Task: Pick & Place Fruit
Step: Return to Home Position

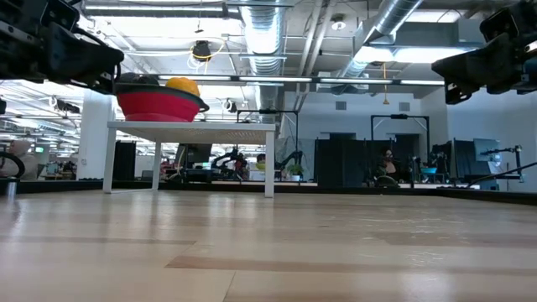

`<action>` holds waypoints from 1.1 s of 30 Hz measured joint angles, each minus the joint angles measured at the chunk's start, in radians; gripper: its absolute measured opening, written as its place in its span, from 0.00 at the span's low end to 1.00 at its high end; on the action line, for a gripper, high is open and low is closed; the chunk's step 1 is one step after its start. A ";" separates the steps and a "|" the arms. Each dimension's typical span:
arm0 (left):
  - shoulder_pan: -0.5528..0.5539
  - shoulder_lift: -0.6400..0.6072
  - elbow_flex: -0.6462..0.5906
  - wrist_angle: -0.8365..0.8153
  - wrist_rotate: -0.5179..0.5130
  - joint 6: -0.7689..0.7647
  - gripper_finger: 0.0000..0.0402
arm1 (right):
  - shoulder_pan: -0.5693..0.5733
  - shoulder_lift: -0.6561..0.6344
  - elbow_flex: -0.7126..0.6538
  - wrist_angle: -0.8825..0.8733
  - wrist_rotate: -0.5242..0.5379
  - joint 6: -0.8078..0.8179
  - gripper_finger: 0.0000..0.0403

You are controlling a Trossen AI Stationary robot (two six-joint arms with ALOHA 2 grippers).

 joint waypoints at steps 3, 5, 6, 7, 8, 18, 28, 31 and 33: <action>0.000 0.000 0.000 0.001 0.000 0.000 0.00 | 0.000 0.000 0.000 0.000 0.000 0.000 0.05; 0.000 0.000 0.000 0.004 0.000 0.000 0.00 | 0.000 0.000 0.000 0.000 0.000 0.000 0.04; 0.000 0.000 -0.001 0.005 0.000 0.000 0.00 | 0.000 0.000 0.000 0.000 0.000 0.000 0.04; 0.000 0.000 -0.001 0.005 -0.001 0.000 0.00 | 0.000 0.000 0.000 0.000 0.000 0.000 0.04; 0.000 0.000 -0.001 0.006 -0.001 0.000 0.00 | 0.000 0.000 0.000 0.000 0.000 0.000 0.04; 0.000 0.000 -0.001 0.009 -0.002 0.000 0.00 | 0.000 0.000 0.000 0.000 0.000 0.000 0.05; 0.000 0.000 -0.001 0.011 -0.003 0.000 0.00 | 0.000 0.000 0.000 0.000 0.000 0.000 0.04; 0.000 0.000 -0.001 0.012 -0.003 -0.001 0.00 | 0.000 0.000 0.000 0.000 0.000 0.000 0.04; 0.000 0.000 -0.001 0.012 -0.003 0.000 0.00 | 0.000 0.000 0.000 0.000 0.000 0.000 0.04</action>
